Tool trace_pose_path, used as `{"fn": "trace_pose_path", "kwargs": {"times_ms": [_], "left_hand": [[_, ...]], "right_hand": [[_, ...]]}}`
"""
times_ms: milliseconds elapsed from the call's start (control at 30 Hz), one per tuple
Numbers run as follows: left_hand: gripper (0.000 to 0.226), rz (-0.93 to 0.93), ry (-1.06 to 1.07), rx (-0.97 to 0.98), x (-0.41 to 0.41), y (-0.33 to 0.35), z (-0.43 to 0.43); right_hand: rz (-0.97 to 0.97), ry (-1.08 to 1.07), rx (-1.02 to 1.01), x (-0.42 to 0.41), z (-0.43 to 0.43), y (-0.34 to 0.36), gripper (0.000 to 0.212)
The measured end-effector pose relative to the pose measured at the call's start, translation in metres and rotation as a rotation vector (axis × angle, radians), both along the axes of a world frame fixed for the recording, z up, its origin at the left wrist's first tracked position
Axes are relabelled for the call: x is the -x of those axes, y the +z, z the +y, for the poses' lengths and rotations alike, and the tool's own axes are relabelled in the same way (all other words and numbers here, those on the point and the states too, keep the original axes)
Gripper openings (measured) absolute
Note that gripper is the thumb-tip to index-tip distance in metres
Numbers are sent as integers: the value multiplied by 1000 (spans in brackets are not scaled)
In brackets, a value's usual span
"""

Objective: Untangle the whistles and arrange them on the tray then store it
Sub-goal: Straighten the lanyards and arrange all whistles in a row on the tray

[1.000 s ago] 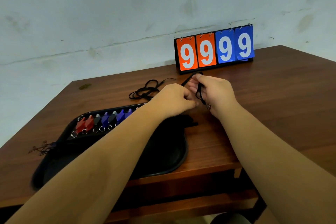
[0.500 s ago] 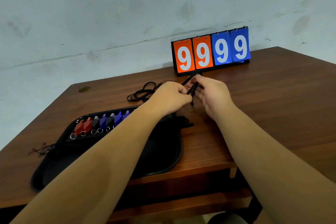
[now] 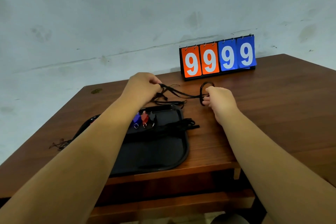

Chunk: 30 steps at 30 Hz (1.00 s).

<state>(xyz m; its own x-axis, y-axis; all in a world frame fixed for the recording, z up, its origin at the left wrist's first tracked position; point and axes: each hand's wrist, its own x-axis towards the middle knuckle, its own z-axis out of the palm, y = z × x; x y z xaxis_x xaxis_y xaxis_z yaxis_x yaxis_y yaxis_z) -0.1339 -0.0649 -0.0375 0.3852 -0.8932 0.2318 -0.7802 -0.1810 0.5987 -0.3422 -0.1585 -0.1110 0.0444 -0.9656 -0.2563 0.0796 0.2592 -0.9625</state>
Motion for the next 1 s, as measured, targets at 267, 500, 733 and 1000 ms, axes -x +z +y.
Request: {"fn": "trace_pose_path", "kwargs": {"times_ms": [267, 500, 733, 1000], "left_hand": [[18, -33, -160, 3, -5, 12, 30], [16, -45, -254, 91, -5, 51, 59], [10, 0, -189, 170, -30, 89, 95], [12, 158, -188, 248, -77, 102, 136]], "right_hand": [[472, 351, 614, -12, 38, 2, 57], [470, 527, 750, -39, 76, 37, 48], [500, 521, 788, -35, 95, 78, 17], [701, 496, 921, -26, 109, 105, 34]]}}
